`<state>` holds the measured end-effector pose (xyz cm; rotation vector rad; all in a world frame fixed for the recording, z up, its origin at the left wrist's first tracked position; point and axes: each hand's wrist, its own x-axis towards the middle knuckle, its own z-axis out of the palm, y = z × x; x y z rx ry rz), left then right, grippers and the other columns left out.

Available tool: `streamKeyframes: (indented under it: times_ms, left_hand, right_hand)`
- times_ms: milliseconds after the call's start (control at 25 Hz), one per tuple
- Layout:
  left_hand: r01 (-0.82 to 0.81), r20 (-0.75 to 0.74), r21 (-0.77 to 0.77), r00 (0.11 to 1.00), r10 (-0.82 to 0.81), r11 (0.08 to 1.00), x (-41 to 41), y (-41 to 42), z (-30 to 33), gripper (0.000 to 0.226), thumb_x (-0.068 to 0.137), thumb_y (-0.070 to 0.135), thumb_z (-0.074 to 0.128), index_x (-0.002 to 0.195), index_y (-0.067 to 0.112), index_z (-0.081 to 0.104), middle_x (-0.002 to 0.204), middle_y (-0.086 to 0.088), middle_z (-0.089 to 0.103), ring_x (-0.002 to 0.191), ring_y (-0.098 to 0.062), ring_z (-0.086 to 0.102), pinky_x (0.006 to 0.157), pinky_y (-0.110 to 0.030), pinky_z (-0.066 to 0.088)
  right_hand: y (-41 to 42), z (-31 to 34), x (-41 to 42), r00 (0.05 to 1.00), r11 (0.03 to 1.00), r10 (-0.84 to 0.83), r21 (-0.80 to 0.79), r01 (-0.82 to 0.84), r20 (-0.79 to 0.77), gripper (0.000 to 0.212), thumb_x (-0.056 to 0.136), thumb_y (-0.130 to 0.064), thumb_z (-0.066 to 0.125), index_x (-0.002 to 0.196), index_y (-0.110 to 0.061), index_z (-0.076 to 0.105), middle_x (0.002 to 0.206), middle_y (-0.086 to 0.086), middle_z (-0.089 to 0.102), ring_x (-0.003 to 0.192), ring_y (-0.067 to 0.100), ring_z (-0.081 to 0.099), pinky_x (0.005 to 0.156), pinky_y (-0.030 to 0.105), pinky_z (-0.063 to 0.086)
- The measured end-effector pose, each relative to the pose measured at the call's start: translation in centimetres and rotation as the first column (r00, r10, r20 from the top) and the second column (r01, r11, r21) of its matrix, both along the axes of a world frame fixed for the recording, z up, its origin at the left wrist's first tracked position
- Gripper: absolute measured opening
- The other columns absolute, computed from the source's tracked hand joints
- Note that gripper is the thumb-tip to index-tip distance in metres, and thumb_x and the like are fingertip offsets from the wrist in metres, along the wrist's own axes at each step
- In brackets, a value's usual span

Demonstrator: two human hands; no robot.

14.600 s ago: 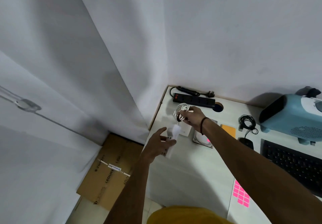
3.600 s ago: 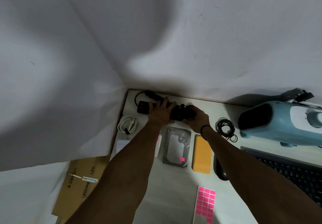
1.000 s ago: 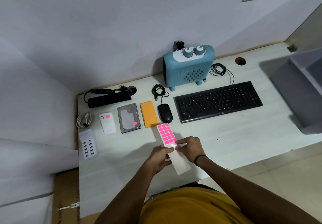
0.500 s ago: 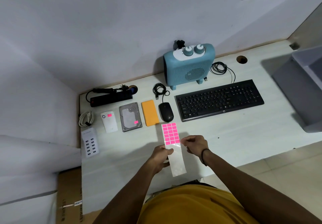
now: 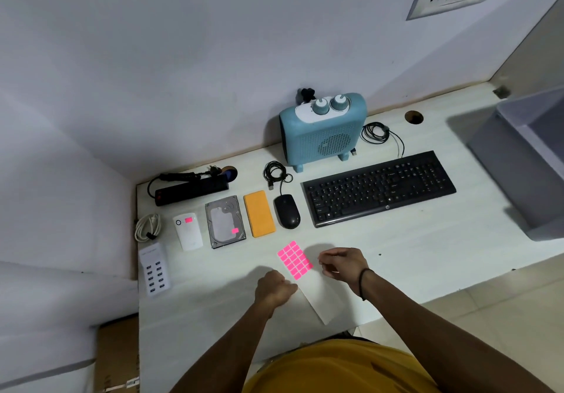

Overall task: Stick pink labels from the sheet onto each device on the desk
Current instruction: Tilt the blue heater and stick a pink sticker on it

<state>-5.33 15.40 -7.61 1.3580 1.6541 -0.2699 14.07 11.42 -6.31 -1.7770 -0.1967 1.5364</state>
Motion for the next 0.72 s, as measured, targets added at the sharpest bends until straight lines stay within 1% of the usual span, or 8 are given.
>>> streamKeyframes:
  times_ms: [80,160,240,400,480,560,640,720]
  left_hand:
    - [0.068,-0.003,0.074,0.998,-0.068,0.995,1.3,1.9,1.2,0.034,0.087,0.039,0.072,0.11,0.016,0.062,0.108,-0.002,0.067,0.097,-0.019,0.065,0.073,-0.027,0.05]
    - [0.054,0.062,0.132,0.996,-0.062,0.99,3.2,4.7,2.8,0.044,0.087,0.041,0.073,0.122,0.02,0.06,0.12,-0.002,0.067,0.105,-0.021,0.065,0.088,-0.034,0.056]
    - [0.073,0.092,0.262,0.991,-0.1,0.962,5.9,8.0,4.7,0.046,0.085,0.043,0.075,0.124,0.023,0.061,0.123,-0.003,0.067,0.108,-0.023,0.066,0.092,-0.037,0.056]
    - [0.125,0.074,0.607,0.975,-0.212,0.785,11.6,15.3,10.3,0.046,0.083,0.039,0.074,0.124,0.024,0.058,0.126,-0.002,0.06,0.115,-0.023,0.06,0.094,-0.04,0.052]
    - [0.195,-0.002,0.725,0.96,-0.281,0.661,13.9,18.9,13.1,0.054,0.082,0.04,0.075,0.13,0.022,0.055,0.128,-0.004,0.056,0.117,-0.026,0.057,0.094,-0.044,0.052]
    - [0.311,-0.111,0.781,0.923,-0.37,0.542,16.4,22.8,15.4,0.065,0.079,0.044,0.078,0.134,0.02,0.052,0.13,-0.005,0.053,0.118,-0.028,0.055,0.095,-0.044,0.051]
    - [0.46,-0.251,0.761,0.859,-0.446,0.458,18.6,26.3,17.2,0.078,0.073,0.051,0.08,0.138,0.023,0.048,0.135,-0.003,0.052,0.123,-0.028,0.053,0.096,-0.044,0.048]
    - [0.591,-0.357,0.673,0.786,-0.504,0.445,20.9,29.4,18.3,0.093,0.067,0.058,0.081,0.145,0.026,0.041,0.143,-0.002,0.049,0.13,-0.027,0.049,0.1,-0.046,0.046]
  right_hand:
    - [1.5,0.7,0.8,0.999,0.999,-0.037,0.038,0.037,-0.02,0.007,0.08,0.003,0.071,0.084,0.005,0.075,0.077,0.018,0.07,0.068,0.023,0.062,0.07,0.031,0.059]
    - [3.7,1.9,1.9,0.995,0.993,-0.085,0.081,0.088,-0.046,0.007,0.081,0.003,0.071,0.087,0.006,0.074,0.076,0.017,0.068,0.065,0.021,0.061,0.072,0.032,0.059]
    - [6.3,3.3,3.2,0.989,0.982,-0.129,0.133,0.137,-0.069,0.006,0.083,0.003,0.07,0.088,0.005,0.073,0.075,0.015,0.067,0.061,0.018,0.061,0.071,0.032,0.059]
    - [11.2,6.2,6.6,0.974,0.944,-0.196,0.247,0.219,-0.112,0.007,0.086,0.0,0.067,0.089,0.002,0.074,0.077,0.013,0.069,0.063,0.016,0.062,0.069,0.031,0.057]
    - [12.9,7.3,7.9,0.967,0.927,-0.219,0.282,0.247,-0.13,0.006,0.087,-0.001,0.067,0.088,0.001,0.073,0.076,0.011,0.069,0.064,0.015,0.062,0.072,0.031,0.059]
    - [14.6,7.9,9.6,0.961,0.916,-0.231,0.3,0.267,-0.15,0.004,0.088,-0.001,0.066,0.088,0.0,0.071,0.074,0.01,0.068,0.061,0.014,0.061,0.073,0.03,0.059]
    - [16.0,8.3,10.6,0.955,0.907,-0.237,0.311,0.283,-0.177,0.002,0.088,-0.002,0.067,0.087,-0.002,0.069,0.073,0.01,0.066,0.057,0.013,0.059,0.067,0.027,0.058]
    - [17.4,8.1,11.8,0.949,0.906,-0.248,0.301,0.299,-0.196,0.002,0.089,-0.001,0.066,0.089,-0.002,0.068,0.073,0.01,0.066,0.057,0.013,0.059,0.065,0.026,0.057]
